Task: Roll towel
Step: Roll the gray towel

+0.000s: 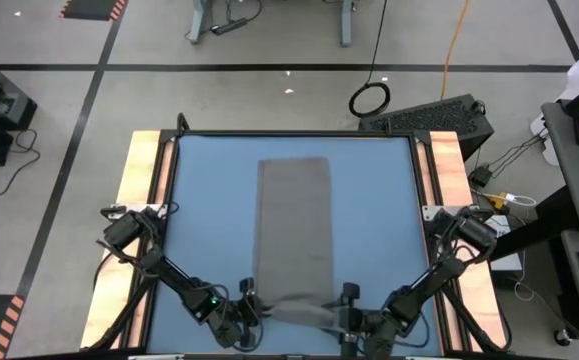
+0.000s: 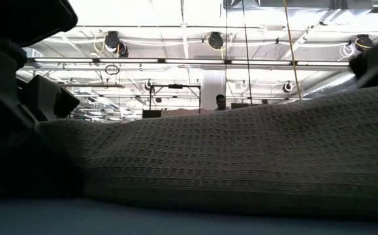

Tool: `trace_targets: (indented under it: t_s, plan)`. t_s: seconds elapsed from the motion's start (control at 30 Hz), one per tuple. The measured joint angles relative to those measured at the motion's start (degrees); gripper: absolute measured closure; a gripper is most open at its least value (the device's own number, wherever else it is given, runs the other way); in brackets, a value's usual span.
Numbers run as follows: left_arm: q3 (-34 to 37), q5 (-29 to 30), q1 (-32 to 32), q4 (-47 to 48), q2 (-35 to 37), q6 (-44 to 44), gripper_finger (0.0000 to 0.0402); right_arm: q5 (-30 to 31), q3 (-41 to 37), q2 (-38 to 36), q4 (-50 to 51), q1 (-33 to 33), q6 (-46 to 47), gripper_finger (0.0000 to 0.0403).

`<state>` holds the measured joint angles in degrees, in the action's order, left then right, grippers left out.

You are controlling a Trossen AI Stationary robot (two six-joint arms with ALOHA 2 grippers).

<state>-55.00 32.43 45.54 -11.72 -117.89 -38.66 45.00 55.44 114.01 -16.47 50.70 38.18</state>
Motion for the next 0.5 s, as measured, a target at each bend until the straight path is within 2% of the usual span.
trace_targets:
  t_s: [0.2, 0.4, 0.5]
  plan:
    - [0.0, -2.9, -1.0, -0.4, 0.1, -0.1, 0.0370, 7.0, 0.0, -2.2, -0.2, 4.0, -6.0, 0.0078]
    - [0.0, -6.9, -2.2, -2.7, 0.1, -0.1, 0.0364, 7.7, 0.1, 2.1, -11.7, 4.7, -16.3, 0.0074]
    - [0.0, -8.4, -2.6, -3.4, 0.1, -0.1, 0.0365, 8.4, 1.2, 5.8, -15.2, 3.5, -18.1, 0.0074]
